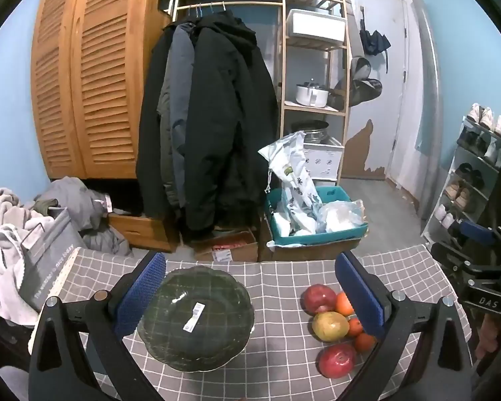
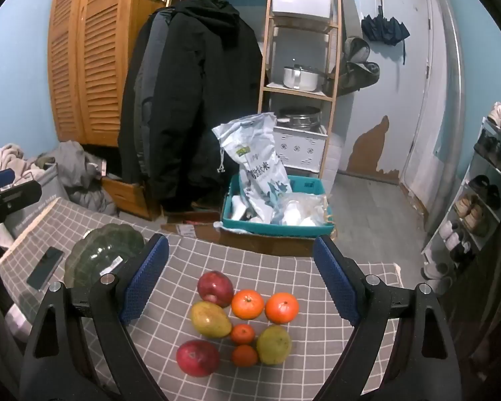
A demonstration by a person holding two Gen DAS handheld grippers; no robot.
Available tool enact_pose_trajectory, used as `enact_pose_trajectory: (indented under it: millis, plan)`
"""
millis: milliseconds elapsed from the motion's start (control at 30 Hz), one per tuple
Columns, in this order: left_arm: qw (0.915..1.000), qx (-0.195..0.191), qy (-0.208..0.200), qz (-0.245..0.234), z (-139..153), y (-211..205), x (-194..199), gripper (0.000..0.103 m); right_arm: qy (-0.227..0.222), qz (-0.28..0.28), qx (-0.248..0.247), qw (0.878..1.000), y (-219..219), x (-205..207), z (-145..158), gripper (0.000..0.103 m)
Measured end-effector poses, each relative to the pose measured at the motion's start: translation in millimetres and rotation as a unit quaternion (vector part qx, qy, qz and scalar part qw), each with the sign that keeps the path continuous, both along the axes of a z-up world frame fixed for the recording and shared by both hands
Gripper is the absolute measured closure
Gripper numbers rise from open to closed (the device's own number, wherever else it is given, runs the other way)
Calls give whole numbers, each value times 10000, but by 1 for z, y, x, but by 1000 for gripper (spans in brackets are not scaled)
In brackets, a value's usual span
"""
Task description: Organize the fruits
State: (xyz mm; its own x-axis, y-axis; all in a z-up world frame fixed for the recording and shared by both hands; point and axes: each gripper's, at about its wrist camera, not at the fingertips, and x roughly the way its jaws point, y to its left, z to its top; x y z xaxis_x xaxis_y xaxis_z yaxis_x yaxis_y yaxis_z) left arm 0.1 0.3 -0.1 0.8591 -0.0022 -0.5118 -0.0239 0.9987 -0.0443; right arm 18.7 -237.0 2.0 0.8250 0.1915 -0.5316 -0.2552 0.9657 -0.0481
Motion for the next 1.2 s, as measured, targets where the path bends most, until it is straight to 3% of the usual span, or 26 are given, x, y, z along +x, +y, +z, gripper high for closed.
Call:
enact_pose_trajectory:
  millis: [1200]
  plan:
    - [9999,106,-45,83,-1,3,-3,1,29,18,-57,10000,1,-1,1,16]
